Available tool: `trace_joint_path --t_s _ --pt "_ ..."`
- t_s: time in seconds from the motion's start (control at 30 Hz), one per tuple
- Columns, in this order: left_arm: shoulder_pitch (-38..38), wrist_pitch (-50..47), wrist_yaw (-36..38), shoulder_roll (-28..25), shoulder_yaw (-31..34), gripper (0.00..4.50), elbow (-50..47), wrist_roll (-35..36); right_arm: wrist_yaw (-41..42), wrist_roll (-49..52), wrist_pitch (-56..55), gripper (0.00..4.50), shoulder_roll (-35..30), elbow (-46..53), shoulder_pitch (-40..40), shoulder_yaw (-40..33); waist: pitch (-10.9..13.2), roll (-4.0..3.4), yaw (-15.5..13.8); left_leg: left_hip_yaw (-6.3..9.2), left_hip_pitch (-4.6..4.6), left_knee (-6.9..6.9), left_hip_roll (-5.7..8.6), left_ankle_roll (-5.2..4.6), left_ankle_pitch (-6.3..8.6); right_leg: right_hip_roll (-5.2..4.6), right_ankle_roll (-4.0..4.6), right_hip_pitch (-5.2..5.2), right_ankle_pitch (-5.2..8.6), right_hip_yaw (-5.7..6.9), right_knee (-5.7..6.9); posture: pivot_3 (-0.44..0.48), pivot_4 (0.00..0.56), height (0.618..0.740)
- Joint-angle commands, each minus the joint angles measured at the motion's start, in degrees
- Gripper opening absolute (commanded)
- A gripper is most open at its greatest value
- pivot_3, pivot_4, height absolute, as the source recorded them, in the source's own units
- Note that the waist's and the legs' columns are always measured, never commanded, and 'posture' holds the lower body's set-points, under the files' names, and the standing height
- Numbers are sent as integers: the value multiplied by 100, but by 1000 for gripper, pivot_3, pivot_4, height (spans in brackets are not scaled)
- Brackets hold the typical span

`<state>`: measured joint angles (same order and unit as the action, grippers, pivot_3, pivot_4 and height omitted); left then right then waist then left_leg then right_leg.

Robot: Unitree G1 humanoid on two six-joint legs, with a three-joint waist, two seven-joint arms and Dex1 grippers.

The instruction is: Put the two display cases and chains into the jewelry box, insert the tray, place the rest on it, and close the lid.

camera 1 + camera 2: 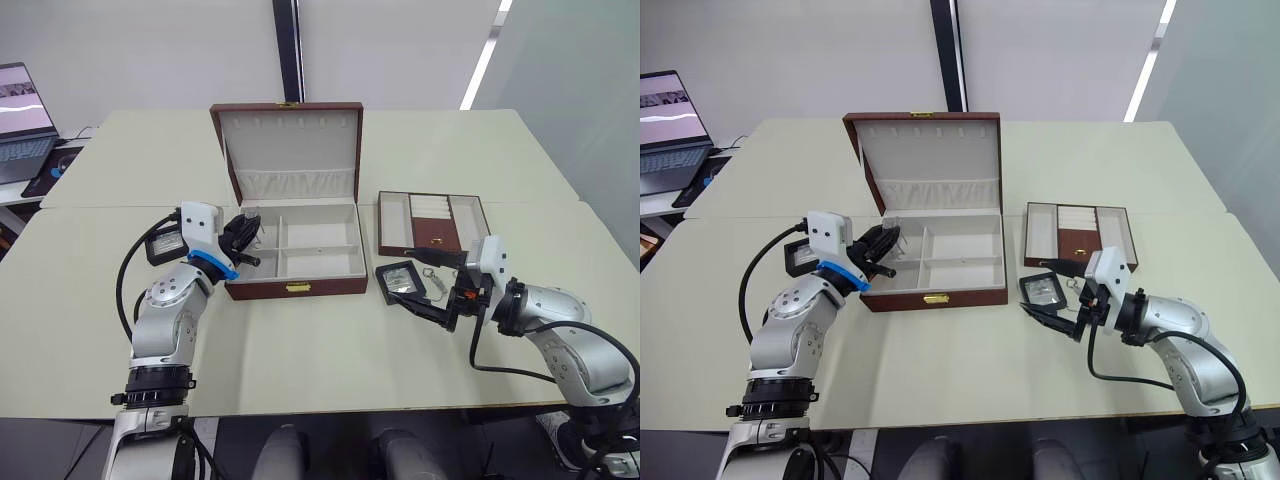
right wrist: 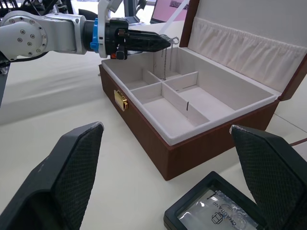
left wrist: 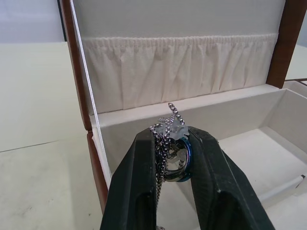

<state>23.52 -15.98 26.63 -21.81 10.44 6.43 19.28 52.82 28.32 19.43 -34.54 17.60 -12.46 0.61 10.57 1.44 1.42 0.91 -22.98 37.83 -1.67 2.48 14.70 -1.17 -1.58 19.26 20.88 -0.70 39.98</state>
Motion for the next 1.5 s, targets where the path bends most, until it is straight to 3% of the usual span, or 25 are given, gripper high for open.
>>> trace_joint_path --t_s 0.03,0.2,0.57,0.63,0.93,1.27,1.5 --pt "55 -11 5 41 3 585 -236 69 -3 78 -47 4500 34 159 -31 -89 0 0 -1 0 0 0 0 0 0 0 0 0 0 0 0 0 150 740" --pt "79 -20 39 53 28 585 -258 101 6 69 -51 4500 39 149 -37 -86 0 0 -2 0 0 0 1 0 0 0 0 0 0 0 -1 0 150 740" --pt "101 -20 152 25 91 4080 -457 261 -11 65 -20 4500 69 175 -53 -72 0 0 -5 0 -1 0 0 0 0 0 0 0 0 0 -1 0 150 740" --pt "105 -185 264 -29 48 4465 -679 381 -7 69 -8 4500 65 171 -66 -74 0 0 -4 0 -2 0 0 0 0 0 0 0 0 0 -1 0 150 740" --pt "85 -1186 630 -406 102 4465 -1490 970 -19 39 -11 4500 59 123 -115 -81 0 0 13 0 -1 0 -1 0 0 1 0 1 0 0 0 0 150 740" --pt "-900 -2194 1947 -2372 1164 4465 -1869 1829 161 154 99 4500 -328 -271 18 -568 5 -7 25 -3 1 -5 -2 0 0 1 0 5 0 -6 -2 0 150 740" --pt "-1985 -1947 2593 -3326 1832 4465 -1395 1455 685 73 3 4500 -957 -984 291 -1060 10 -15 4 -3 2 -6 -1 -2 1 -3 1 4 1 -4 -3 0 150 740"
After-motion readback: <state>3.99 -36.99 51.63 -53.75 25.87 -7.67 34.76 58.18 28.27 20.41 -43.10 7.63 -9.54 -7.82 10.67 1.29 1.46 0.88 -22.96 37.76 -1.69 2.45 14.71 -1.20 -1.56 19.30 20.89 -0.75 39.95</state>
